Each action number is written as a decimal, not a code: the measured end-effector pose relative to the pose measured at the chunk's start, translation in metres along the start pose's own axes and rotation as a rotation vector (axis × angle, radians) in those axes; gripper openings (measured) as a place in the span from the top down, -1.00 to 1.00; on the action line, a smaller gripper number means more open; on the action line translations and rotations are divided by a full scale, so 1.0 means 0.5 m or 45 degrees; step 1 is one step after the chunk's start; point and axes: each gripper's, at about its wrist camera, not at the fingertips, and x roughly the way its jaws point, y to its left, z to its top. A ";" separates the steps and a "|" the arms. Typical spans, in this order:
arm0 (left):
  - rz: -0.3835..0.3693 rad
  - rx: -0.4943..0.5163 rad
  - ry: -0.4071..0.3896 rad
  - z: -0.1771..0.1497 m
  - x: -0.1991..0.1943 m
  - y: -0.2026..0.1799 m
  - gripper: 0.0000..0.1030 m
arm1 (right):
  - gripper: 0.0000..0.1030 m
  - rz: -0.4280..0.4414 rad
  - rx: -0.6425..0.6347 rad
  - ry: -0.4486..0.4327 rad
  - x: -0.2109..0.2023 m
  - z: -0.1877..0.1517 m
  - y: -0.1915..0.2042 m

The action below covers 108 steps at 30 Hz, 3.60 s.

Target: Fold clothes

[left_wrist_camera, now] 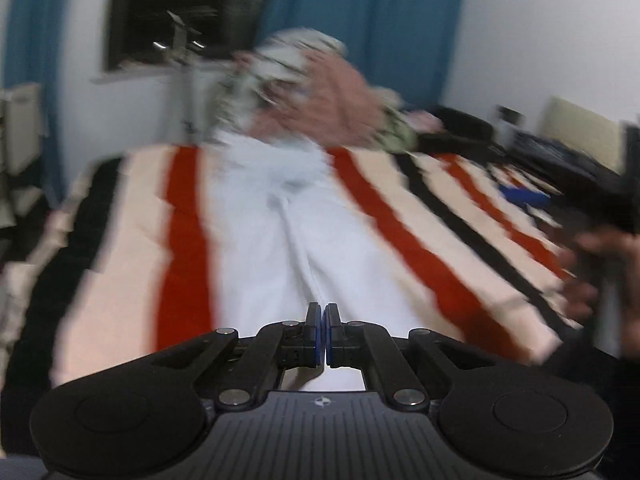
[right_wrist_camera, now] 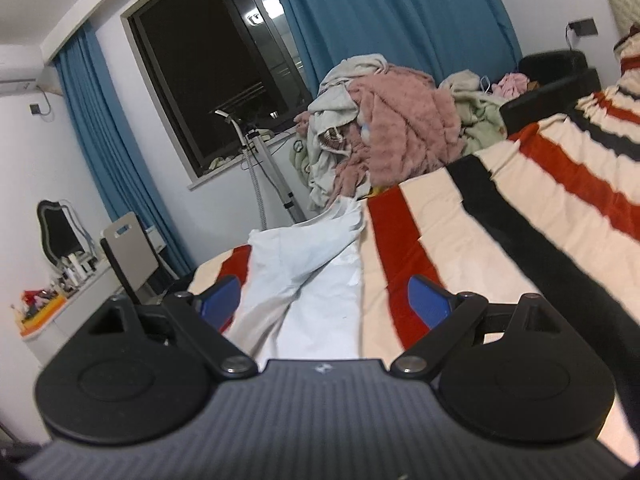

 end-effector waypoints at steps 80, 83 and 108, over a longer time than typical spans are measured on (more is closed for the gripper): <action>-0.286 -0.845 0.357 -0.017 0.206 0.225 -0.42 | -0.42 -0.023 0.615 0.848 0.101 -0.251 -0.067; -0.261 -0.813 0.420 -0.025 0.214 0.212 -0.45 | -0.41 -0.031 0.612 0.854 0.083 -0.263 -0.060; -0.376 -0.867 0.235 0.010 0.124 0.177 0.80 | 0.82 0.124 0.677 0.701 -0.013 -0.228 -0.028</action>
